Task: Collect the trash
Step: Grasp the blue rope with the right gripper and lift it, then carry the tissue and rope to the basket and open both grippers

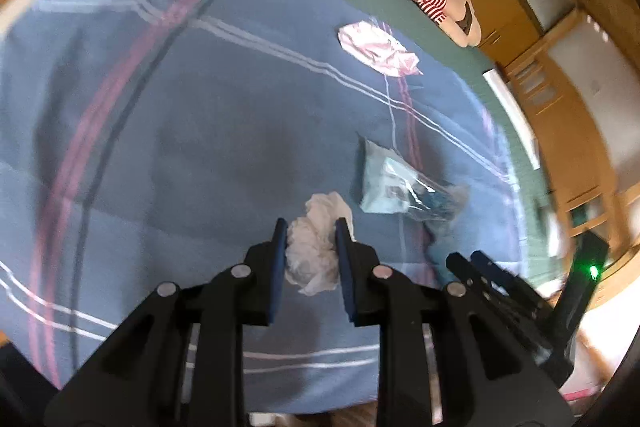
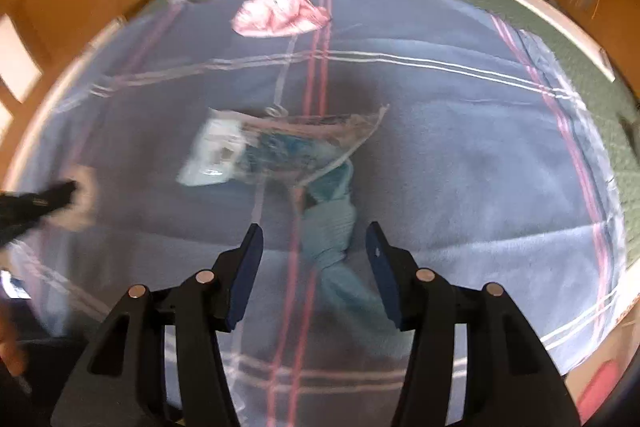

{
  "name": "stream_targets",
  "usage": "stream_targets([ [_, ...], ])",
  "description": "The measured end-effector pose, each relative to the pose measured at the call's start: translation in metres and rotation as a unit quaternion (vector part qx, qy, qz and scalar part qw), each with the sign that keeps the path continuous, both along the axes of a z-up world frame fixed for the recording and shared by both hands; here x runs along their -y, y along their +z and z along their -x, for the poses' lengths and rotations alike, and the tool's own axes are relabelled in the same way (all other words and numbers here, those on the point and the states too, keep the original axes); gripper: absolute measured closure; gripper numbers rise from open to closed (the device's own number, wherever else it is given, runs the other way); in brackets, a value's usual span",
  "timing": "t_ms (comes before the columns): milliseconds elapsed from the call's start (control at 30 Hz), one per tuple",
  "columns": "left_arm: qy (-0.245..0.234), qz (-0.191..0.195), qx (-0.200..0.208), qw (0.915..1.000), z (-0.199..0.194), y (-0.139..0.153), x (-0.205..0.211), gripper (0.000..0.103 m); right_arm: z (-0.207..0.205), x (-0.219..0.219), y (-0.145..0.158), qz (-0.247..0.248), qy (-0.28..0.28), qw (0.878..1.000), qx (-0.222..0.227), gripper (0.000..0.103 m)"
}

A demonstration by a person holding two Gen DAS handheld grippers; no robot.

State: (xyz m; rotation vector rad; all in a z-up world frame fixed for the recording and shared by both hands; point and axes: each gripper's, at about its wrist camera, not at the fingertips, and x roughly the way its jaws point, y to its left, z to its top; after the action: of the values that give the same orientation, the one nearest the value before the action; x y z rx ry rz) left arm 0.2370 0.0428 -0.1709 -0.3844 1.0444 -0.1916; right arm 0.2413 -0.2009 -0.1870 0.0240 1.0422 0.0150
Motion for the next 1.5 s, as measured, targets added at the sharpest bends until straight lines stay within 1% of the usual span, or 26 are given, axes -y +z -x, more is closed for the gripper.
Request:
stream_targets([
  [33,-0.001,-0.021,0.013,0.9997,0.002,0.004,0.003,0.078,-0.006,-0.001,-0.008,0.017,0.001,1.0,-0.005,0.051],
  [67,-0.002,-0.042,0.026,0.9988,0.002,0.009,0.006,0.078,-0.009,-0.002,-0.014,0.024,0.004,1.0,-0.009,0.056],
  [100,0.0,-0.073,0.046,0.9962,0.005,0.015,0.01,0.078,-0.01,-0.003,-0.019,0.024,0.01,1.0,-0.016,0.064],
  [133,0.004,-0.096,0.06,0.9936,0.006,0.02,0.012,0.078,-0.009,-0.003,-0.023,0.017,0.013,0.999,-0.025,0.075],
  [167,0.011,-0.127,0.083,0.9883,0.009,0.027,0.016,0.078,-0.004,-0.003,-0.022,0.01,0.01,1.0,-0.026,0.075],
  [233,0.015,-0.163,0.117,0.9795,0.015,0.037,0.021,0.078,0.007,-0.005,-0.013,-0.007,0.021,1.0,-0.019,0.076],
  [367,0.013,-0.187,0.155,0.9699,0.024,0.05,0.026,0.078,0.04,-0.009,0.017,0.002,0.038,0.999,0.013,0.076],
  [400,0.011,-0.187,0.167,0.9679,0.026,0.054,0.027,0.078,0.051,-0.008,0.027,-0.003,0.041,0.999,0.025,0.076],
  [467,0.007,-0.189,0.179,0.9656,0.027,0.058,0.032,0.078,0.062,-0.006,0.036,-0.013,0.041,0.999,0.031,0.076],
  [533,0.004,-0.193,0.18,0.9646,0.028,0.059,0.034,0.078,0.073,-0.001,0.041,-0.017,0.033,0.999,0.031,0.076],
  [600,0.002,-0.196,0.18,0.9639,0.026,0.057,0.036,0.078,0.085,0.007,0.049,-0.052,0.027,0.997,0.048,0.076],
  [633,0.004,-0.2,0.182,0.9628,0.026,0.057,0.036,0.078,0.089,0.01,0.052,-0.057,0.02,0.997,0.051,0.076],
  [667,0.005,-0.205,0.184,0.9614,0.026,0.058,0.036,0.078,0.092,0.011,0.053,-0.036,0.011,0.998,0.052,0.076],
  [700,0.007,-0.21,0.188,0.9594,0.028,0.058,0.036,0.078,0.096,0.013,0.055,-0.026,0.007,0.998,0.056,0.076],
  [733,0.007,-0.214,0.195,0.9571,0.03,0.059,0.037,0.078,0.101,0.017,0.058,-0.035,0.004,0.997,0.067,0.076],
  [767,0.006,-0.214,0.203,0.9555,0.034,0.061,0.039,0.078,0.105,0.021,0.061,-0.055,0.002,0.996,0.076,0.076],
  [800,0.004,-0.211,0.216,0.9532,0.039,0.065,0.04,0.078,0.11,0.028,0.065,-0.074,-0.006,0.994,0.082,0.076],
  [867,0.008,-0.207,0.232,0.9504,0.053,0.074,0.04,0.078,0.119,0.037,0.073,-0.067,-0.027,0.993,0.097,0.076],
  [933,0.014,-0.198,0.237,0.9511,0.071,0.085,0.04,0.078,0.134,0.048,0.083,-0.069,-0.039,0.99,0.117,0.076],
  [1000,0.0,-0.186,0.241,0.9526,0.088,0.094,0.045,0.078,0.148,0.057,0.09,-0.079,-0.043,0.988,0.122,0.076],
  [1100,-0.033,-0.184,0.26,0.9473,0.113,0.108,0.06,0.078,0.177,0.069,0.1,-0.071,-0.046,0.989,0.124,0.076],
  [1167,-0.054,-0.171,0.268,0.9467,0.128,0.113,0.069,0.078,0.196,0.076,0.1,-0.067,-0.048,0.99,0.115,0.075],
  [1267,-0.079,-0.155,0.273,0.9461,0.146,0.119,0.082,0.078,0.216,0.085,0.086,-0.06,-0.057,0.993,0.083,0.075],
  [1333,-0.095,-0.153,0.28,0.943,0.156,0.121,0.092,0.078,0.228,0.09,0.065,-0.045,-0.07,0.996,0.041,0.075],
  [1400,-0.11,-0.153,0.286,0.9396,0.164,0.123,0.102,0.077,0.24,0.097,0.041,-0.038,-0.094,0.995,-0.002,0.075],
  [1500,-0.123,-0.155,0.294,0.9351,0.176,0.126,0.113,0.077,0.251,0.106,0.023,-0.058,-0.119,0.991,-0.037,0.071],
])
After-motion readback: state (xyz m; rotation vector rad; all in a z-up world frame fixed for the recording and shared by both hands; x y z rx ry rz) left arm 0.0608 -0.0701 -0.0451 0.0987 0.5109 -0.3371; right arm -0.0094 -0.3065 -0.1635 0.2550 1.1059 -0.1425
